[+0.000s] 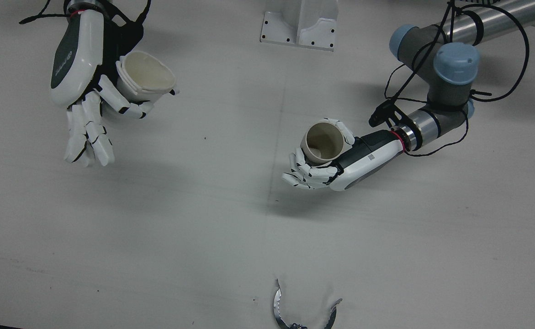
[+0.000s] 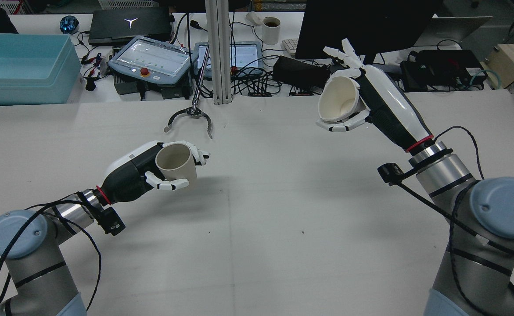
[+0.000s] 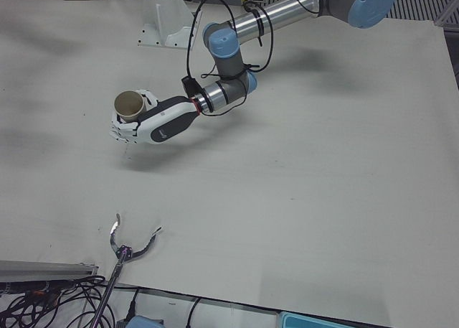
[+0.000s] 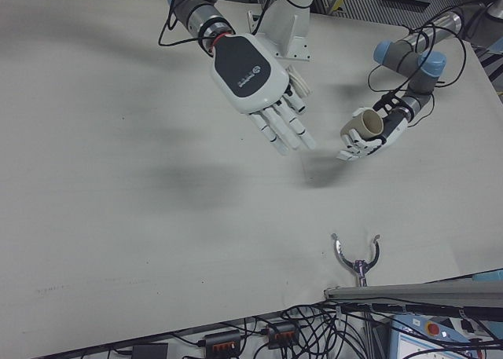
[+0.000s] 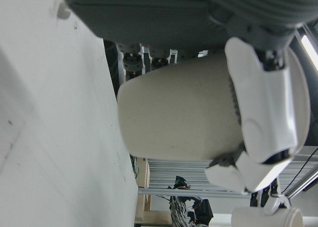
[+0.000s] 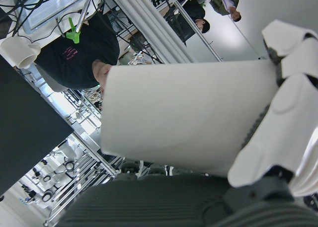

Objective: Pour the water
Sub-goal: 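Withdraw both hands apart, left cup back toward the table edge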

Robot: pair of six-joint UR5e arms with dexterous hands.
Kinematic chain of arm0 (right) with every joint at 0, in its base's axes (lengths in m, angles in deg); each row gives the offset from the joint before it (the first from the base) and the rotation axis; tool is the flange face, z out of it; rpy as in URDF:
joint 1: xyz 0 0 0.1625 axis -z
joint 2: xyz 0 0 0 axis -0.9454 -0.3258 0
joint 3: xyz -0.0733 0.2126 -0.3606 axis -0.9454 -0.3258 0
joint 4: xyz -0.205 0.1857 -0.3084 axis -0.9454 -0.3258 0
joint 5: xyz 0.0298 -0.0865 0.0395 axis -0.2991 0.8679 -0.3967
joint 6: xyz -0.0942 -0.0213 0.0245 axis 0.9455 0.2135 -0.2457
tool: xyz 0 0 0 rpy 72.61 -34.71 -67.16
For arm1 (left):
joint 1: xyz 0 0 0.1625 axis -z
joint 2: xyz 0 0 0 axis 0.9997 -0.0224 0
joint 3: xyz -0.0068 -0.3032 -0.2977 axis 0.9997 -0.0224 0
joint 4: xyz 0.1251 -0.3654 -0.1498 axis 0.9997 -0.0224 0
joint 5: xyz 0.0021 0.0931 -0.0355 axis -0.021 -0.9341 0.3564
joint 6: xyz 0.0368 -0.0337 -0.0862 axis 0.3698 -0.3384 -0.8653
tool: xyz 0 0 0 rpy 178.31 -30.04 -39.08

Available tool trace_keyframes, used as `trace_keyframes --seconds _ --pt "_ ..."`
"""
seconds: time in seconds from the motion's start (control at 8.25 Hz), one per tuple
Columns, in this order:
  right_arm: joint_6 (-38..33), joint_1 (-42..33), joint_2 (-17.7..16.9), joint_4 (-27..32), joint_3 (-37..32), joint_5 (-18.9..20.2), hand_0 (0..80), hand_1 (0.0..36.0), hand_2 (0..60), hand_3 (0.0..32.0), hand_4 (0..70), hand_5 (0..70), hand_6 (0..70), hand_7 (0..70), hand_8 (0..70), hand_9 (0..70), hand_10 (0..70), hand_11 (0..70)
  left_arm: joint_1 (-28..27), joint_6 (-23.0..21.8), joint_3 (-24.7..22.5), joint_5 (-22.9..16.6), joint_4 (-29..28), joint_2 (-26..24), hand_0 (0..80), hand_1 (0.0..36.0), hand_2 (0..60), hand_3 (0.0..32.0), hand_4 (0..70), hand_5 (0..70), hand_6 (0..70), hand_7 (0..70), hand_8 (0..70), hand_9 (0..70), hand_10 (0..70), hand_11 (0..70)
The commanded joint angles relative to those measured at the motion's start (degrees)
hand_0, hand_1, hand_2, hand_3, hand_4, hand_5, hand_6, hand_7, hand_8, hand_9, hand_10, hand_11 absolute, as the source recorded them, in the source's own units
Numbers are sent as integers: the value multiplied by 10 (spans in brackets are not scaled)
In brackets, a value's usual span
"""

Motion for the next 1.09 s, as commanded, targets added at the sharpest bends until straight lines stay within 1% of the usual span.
trace_keyframes --seconds 0.0,0.12,0.24,0.36,0.48,0.61,0.73,0.85,0.97 --pt "-117 -40 -32 9 -19 -36 464 170 416 0 388 700 97 114 9 8 89 134 103 -36 0 1 -43 114 530 360 600 0 469 700 342 396 183 254 147 234" --pt "-184 -50 -35 37 -68 -36 461 162 386 0 357 700 90 98 8 5 95 143 133 -35 3 1 -69 167 530 360 600 0 462 700 339 393 181 253 147 233" --pt "-267 -51 -45 68 -131 -36 457 151 347 0 320 700 85 82 11 5 102 154 160 -28 5 2 -86 214 528 360 600 0 456 700 336 388 181 252 147 233" --pt "-314 -55 -47 79 -165 -36 457 148 337 0 319 700 76 68 6 0 90 136 185 -21 9 14 -110 261 530 360 600 0 452 700 335 386 182 254 148 234" --pt "-321 -56 -62 80 -167 -36 456 145 318 0 312 700 69 59 3 0 80 121 198 -19 47 26 -163 289 521 360 600 0 432 700 323 377 178 249 146 231" --pt "-321 -56 -72 80 -167 -36 455 144 314 0 292 700 65 52 3 0 76 115 198 -12 101 36 -212 289 517 360 600 0 409 700 308 365 171 243 143 227" --pt "-321 -57 -75 80 -167 -36 457 142 295 0 256 700 65 51 3 0 76 116 198 -4 162 51 -264 284 520 360 600 0 415 700 311 365 174 246 147 232" --pt "-322 -58 -75 80 -167 -35 456 142 300 0 255 700 66 52 3 0 76 117 196 -3 216 53 -304 281 521 360 600 0 413 700 306 362 174 246 146 231" --pt "-323 -58 -76 80 -167 -35 455 142 301 0 248 700 66 52 3 0 77 118 196 14 251 58 -339 282 525 358 600 0 422 700 305 360 177 251 149 236"
